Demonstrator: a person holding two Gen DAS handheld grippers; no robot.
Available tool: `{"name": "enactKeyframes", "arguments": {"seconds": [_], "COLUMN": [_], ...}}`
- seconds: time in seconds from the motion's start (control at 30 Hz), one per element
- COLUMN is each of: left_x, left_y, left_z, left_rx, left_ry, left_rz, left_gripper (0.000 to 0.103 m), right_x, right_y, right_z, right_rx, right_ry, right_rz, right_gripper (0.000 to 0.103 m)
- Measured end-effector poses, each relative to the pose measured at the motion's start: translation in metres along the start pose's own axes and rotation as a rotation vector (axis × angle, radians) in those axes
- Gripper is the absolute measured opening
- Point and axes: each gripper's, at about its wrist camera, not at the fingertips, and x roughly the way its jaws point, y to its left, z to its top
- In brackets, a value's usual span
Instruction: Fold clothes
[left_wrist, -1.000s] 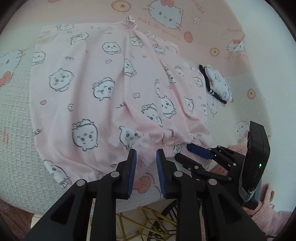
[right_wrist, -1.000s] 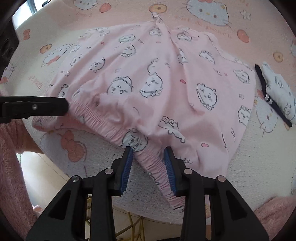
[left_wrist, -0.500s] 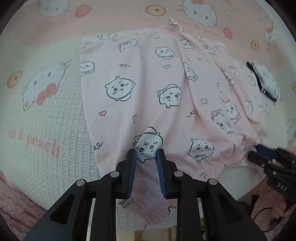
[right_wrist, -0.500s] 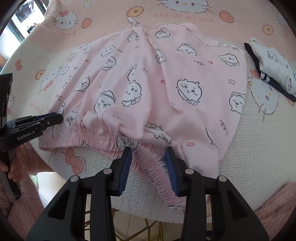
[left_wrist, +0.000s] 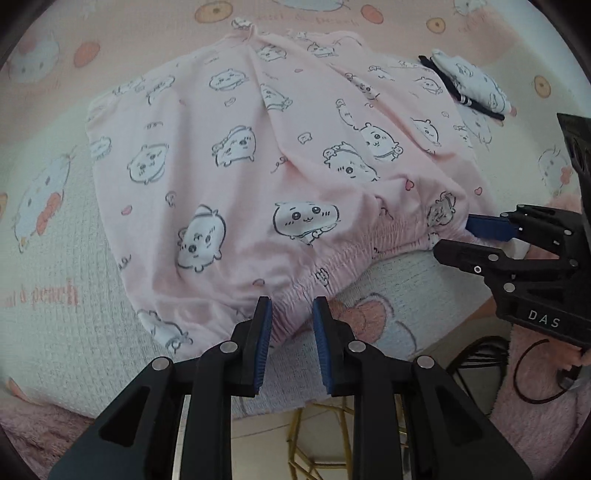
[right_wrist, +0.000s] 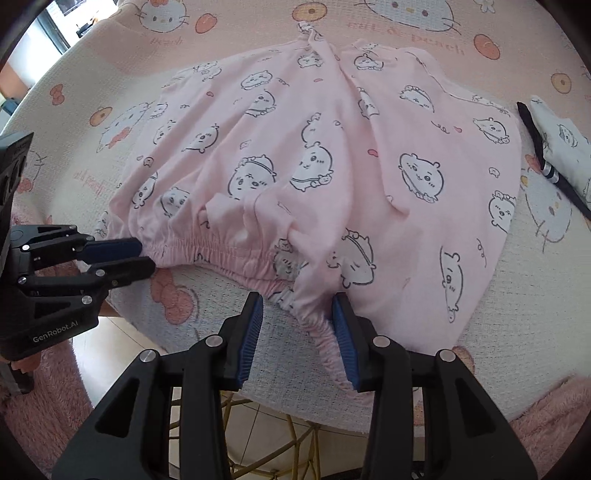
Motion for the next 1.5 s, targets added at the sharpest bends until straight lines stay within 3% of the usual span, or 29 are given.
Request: {"name": "enactKeyframes", "arguments": {"seconds": [0.17,0.3,0.37,0.5,0.57,0.77,0.87,0.97,1.1,1.17,1.3,1.43,1.5], "left_x": [0.002,0.004,-0.001,-0.011,-0.015,0.003,-0.001,-0.017,-0.029,-0.026,-0.009,0.024,0.035], "left_y": [0.005,0.008,0.016,0.034,0.043,0.039,0.029,0.023,0.005,-0.008,-0.026,-0.025,-0.03], "left_z": [0.01,0.017,0.014,0.005,0.001,-0.002,0.001,0.007,0.043,0.078,0.145,0.208,0.232], "left_rx": [-0.018,-0.032,-0.083,-0.201,-0.264,-0.234,-0.198,-0.189,-0.12,-0.061,0.009,-0.022,0.011], "left_ry": [-0.022,-0.039,-0.041,-0.048,-0.063,-0.009,-0.017,-0.058,-0.118,-0.139,-0.178,-0.171,-0.177], "left_rz": [0.028,0.051,-0.001,-0.119,-0.152,-0.014,0.033,-0.019,-0.093,-0.083,-0.053,-0.028,-0.032], "left_gripper": [0.03,0.03,0.03,0.03,0.03,0.03,0.03,0.03,0.03,0.03,0.03,0.03,0.03], "right_x": [0.001,-0.007,-0.013,0.002,0.001,-0.008,-0.017,-0.041,-0.051,-0.044,-0.043,-0.021,-0.011], "right_y": [-0.002,-0.012,-0.023,-0.031,-0.028,-0.017,-0.027,-0.047,-0.06,-0.078,-0.134,-0.162,-0.171], "right_z": [-0.001,0.001,0.002,-0.001,-0.001,-0.004,-0.006,-0.003,0.041,0.072,0.102,0.116,0.117], "right_rx": [0.014,0.087,0.149,0.148,0.136,0.126,0.189,0.263,0.316,0.335,0.392,0.412,0.408], "right_ry": [-0.003,-0.028,-0.054,0.005,-0.006,-0.036,-0.032,-0.086,-0.136,-0.124,-0.091,-0.067,-0.044], "right_rz": [-0.003,0.088,0.125,-0.012,-0.034,0.007,0.052,0.103,0.011,-0.055,-0.153,-0.184,-0.189], "right_gripper": [0.039,0.039,0.039,0.039,0.039,0.039,0.039,0.039,0.039,0.039,0.039,0.039,0.039]}}
